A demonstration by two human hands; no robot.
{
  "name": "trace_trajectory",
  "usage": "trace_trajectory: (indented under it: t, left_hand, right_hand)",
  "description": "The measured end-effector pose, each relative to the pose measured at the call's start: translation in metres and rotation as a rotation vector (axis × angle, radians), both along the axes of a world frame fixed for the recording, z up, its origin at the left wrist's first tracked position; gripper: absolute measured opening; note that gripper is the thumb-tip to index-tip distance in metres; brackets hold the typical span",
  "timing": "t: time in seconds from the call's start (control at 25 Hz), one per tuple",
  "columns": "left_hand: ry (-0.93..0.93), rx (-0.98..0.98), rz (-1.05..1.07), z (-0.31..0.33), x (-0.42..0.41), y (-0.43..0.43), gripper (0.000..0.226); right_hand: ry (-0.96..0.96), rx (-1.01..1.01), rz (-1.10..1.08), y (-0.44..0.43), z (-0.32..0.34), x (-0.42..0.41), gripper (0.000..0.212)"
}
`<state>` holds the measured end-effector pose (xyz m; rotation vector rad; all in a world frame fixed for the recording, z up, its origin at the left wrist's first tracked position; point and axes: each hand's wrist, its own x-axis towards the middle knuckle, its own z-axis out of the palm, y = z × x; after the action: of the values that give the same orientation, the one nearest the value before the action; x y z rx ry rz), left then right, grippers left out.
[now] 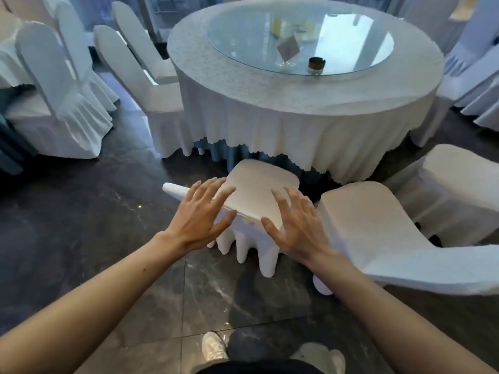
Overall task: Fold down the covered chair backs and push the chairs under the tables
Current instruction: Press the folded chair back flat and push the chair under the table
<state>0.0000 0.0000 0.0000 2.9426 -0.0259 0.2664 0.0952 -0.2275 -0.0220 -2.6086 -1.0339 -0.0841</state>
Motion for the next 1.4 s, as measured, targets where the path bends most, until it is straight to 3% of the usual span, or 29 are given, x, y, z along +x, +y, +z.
trace_trajectory:
  t: [0.28, 0.76, 1.04, 1.4]
  left_hand:
    - [0.055, -0.001, -0.078, -0.041, -0.01, 0.068, 0.057]
    - [0.201, 0.025, -0.231, -0.094, 0.055, 0.14, 0.058]
    - [0.111, -0.133, -0.529, -0.105, 0.087, 0.158, 0.048]
    - [-0.094, -0.162, -0.583, -0.125, 0.091, 0.162, 0.046]
  right_hand:
    - [0.103, -0.006, -0.129, 0.066, -0.023, -0.033, 0.067]
    - [0.266, -0.088, -0.164, 0.126, -0.089, -0.002, 0.066]
    - [0.017, 0.066, -0.073, 0.125, -0.115, 0.022, 0.055]
    - [-0.139, 0.043, -0.025, 0.124, -0.125, 0.027, 0.057]
